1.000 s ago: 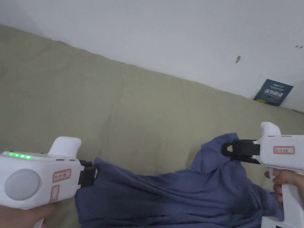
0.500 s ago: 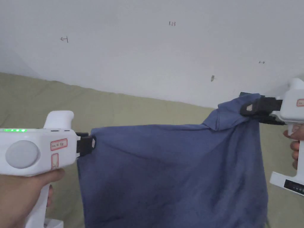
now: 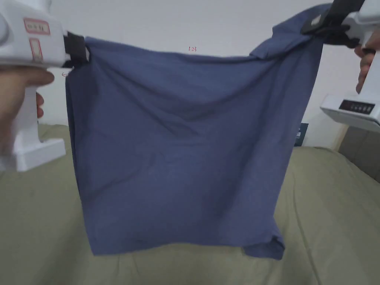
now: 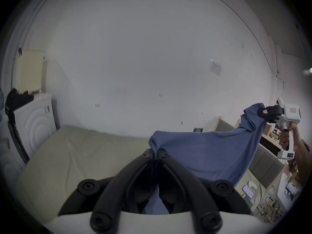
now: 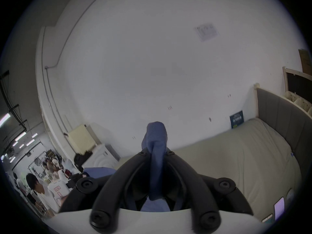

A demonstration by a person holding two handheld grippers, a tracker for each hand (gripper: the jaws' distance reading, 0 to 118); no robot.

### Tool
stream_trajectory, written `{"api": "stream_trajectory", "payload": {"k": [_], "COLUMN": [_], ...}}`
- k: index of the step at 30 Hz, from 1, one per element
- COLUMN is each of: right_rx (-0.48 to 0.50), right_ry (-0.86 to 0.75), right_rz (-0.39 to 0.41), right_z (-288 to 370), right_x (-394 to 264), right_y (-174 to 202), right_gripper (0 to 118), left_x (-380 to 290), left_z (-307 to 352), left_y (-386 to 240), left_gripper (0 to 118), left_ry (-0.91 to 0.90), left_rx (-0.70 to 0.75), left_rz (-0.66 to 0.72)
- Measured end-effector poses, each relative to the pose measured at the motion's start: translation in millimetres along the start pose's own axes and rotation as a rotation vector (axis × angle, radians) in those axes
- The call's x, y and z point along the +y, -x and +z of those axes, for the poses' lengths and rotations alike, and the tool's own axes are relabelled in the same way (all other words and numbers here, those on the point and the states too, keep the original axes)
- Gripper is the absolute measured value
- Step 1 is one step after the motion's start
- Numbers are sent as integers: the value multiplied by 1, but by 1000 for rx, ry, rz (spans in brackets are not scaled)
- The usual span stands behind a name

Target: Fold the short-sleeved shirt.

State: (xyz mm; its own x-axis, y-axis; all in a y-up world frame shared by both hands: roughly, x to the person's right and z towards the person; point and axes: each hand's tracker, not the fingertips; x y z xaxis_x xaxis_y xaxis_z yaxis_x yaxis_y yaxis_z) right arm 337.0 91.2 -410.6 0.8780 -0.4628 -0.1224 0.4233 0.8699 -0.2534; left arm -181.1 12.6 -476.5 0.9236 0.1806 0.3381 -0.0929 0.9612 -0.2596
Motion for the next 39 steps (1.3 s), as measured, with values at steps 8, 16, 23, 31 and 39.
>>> {"api": "stream_trajectory", "payload": {"k": [8,16,23,31,39], "right_rx": [69,48,-28,-88,-148], "right_ry": [-139,-165,-117,-82,-98], "right_rz": [-53,-30,-73,-90,-167], "right_z": [-17,-57,-99,-72,46], "right_x": [56,52,-10,-98,-191], "right_y": [24,21,-14,-37,-68], "right_gripper": [12,12,12,12,12], "left_x": [74,69,-4,-101,-178], "left_z": [-18,-78,-135,-146,-24], "left_y": [6,32,42,45,20], "left_gripper": [4,4,4,4,4], "left_ry": [-68,-42,72,172,169], "left_rx": [36,65,36,-40,-98], "left_rz": [9,35,147,230,204]}}
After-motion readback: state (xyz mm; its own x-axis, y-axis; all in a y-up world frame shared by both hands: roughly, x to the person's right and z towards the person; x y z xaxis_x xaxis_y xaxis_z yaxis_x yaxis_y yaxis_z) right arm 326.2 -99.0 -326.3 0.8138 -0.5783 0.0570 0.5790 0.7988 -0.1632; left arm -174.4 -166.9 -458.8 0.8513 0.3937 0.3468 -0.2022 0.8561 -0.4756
